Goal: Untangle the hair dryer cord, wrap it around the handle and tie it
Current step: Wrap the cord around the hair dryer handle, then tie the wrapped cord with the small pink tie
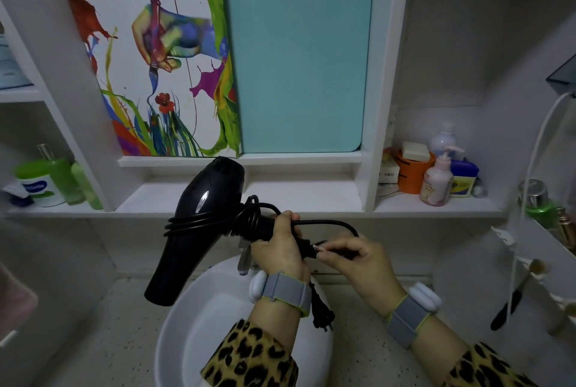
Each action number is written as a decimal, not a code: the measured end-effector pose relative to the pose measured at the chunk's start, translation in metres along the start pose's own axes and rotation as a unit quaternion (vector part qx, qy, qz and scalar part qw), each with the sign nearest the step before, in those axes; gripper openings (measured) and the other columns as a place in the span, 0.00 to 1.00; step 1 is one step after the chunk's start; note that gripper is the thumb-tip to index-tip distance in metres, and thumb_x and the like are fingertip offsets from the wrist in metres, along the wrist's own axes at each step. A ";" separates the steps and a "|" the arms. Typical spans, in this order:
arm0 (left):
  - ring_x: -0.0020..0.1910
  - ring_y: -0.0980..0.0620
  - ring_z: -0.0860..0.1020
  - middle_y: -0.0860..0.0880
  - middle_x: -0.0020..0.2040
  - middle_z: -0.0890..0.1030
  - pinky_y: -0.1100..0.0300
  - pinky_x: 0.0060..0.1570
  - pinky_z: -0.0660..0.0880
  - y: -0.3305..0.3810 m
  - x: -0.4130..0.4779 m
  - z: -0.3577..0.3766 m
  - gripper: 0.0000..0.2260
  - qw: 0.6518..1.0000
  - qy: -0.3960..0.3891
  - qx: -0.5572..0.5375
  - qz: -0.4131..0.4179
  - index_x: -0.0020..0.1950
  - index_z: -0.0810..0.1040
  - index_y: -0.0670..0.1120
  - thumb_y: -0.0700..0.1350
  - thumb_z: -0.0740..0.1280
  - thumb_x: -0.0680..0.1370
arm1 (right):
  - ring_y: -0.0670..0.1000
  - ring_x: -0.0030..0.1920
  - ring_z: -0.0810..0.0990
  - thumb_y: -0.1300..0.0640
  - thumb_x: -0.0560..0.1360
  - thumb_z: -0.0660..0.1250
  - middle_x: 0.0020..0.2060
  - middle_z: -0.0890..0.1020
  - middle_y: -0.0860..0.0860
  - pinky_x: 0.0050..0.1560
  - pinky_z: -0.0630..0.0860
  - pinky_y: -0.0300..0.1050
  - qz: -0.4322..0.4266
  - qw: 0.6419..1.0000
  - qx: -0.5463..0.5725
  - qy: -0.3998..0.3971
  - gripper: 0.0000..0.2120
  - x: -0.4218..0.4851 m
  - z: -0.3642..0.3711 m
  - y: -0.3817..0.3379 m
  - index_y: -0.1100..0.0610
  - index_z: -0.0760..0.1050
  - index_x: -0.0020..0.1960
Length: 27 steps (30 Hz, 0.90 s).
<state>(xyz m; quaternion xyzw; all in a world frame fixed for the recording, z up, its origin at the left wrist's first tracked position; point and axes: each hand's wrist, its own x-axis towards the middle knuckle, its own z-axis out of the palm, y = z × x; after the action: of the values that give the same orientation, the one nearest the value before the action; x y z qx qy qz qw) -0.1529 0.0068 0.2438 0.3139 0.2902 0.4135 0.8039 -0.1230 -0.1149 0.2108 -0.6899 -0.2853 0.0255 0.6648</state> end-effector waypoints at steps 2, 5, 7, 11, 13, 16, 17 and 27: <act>0.26 0.51 0.73 0.46 0.31 0.81 0.56 0.31 0.72 -0.005 -0.003 0.000 0.04 1.000 0.005 0.006 0.011 0.34 0.80 0.40 0.34 0.71 0.69 | 0.45 0.46 0.82 0.57 0.66 0.77 0.49 0.82 0.54 0.45 0.80 0.40 0.014 1.000 0.002 0.012 0.05 -0.002 -0.002 -0.004 0.48 0.86 0.39; 0.26 0.51 0.72 0.46 0.30 0.81 0.56 0.32 0.71 -0.009 -0.003 -0.001 0.09 1.000 0.009 0.008 0.022 0.30 0.80 0.43 0.34 0.71 0.69 | 0.36 0.50 0.79 0.60 0.68 0.76 0.62 0.74 0.48 0.44 0.76 0.28 0.027 1.000 -0.005 0.013 0.07 -0.002 -0.008 -0.010 0.47 0.85 0.38; 0.27 0.50 0.72 0.46 0.30 0.81 0.57 0.32 0.72 -0.011 -0.003 -0.002 0.10 1.000 0.013 0.012 0.016 0.29 0.80 0.44 0.35 0.71 0.69 | 0.39 0.63 0.73 0.54 0.68 0.75 0.65 0.71 0.43 0.58 0.68 0.30 0.044 0.999 0.002 0.015 0.04 0.000 -0.013 -0.012 0.47 0.85 0.41; 0.28 0.50 0.73 0.49 0.29 0.81 0.58 0.33 0.73 -0.020 -0.005 -0.005 0.15 0.999 0.019 0.042 0.020 0.25 0.81 0.48 0.36 0.71 0.70 | 0.43 0.61 0.77 0.50 0.64 0.74 0.59 0.80 0.47 0.62 0.71 0.40 0.050 0.993 0.078 0.074 0.06 0.001 -0.022 -0.017 0.48 0.85 0.41; 0.28 0.50 0.73 0.49 0.29 0.81 0.57 0.33 0.73 -0.025 -0.008 -0.005 0.15 0.998 0.019 0.049 0.023 0.24 0.81 0.49 0.36 0.72 0.70 | 0.42 0.55 0.80 0.50 0.65 0.74 0.53 0.84 0.47 0.54 0.74 0.33 0.043 0.990 0.097 0.088 0.06 0.003 -0.026 -0.018 0.49 0.85 0.41; 0.26 0.52 0.74 0.50 0.28 0.82 0.56 0.32 0.73 -0.035 -0.014 -0.004 0.15 0.998 0.012 0.060 0.027 0.25 0.81 0.51 0.37 0.72 0.70 | 0.45 0.51 0.82 0.52 0.71 0.71 0.46 0.86 0.48 0.52 0.75 0.37 0.055 0.992 0.090 0.076 0.09 0.000 -0.033 -0.009 0.54 0.83 0.48; 0.25 0.53 0.74 0.50 0.29 0.82 0.56 0.33 0.73 -0.040 -0.016 -0.003 0.15 0.997 0.008 0.067 0.026 0.25 0.82 0.52 0.39 0.73 0.70 | 0.45 0.50 0.82 0.53 0.73 0.70 0.46 0.86 0.48 0.52 0.75 0.39 0.057 0.993 0.081 0.067 0.08 -0.003 -0.036 -0.004 0.55 0.83 0.49; 0.48 0.50 0.83 0.46 0.47 0.85 0.48 0.55 0.80 -0.090 -0.047 -0.004 0.17 0.981 0.040 0.186 0.047 0.50 0.83 0.42 0.51 0.79 0.68 | 0.52 0.51 0.81 0.55 0.81 0.60 0.48 0.84 0.52 0.51 0.77 0.45 0.130 0.983 0.023 0.126 0.10 -0.042 -0.062 0.051 0.53 0.79 0.48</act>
<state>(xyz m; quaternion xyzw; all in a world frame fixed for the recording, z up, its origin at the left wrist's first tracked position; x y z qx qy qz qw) -0.1356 -0.0737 0.1844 0.4546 0.3787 0.4015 0.6991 -0.1141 -0.1861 0.1559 -0.7032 -0.1059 0.0312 0.7024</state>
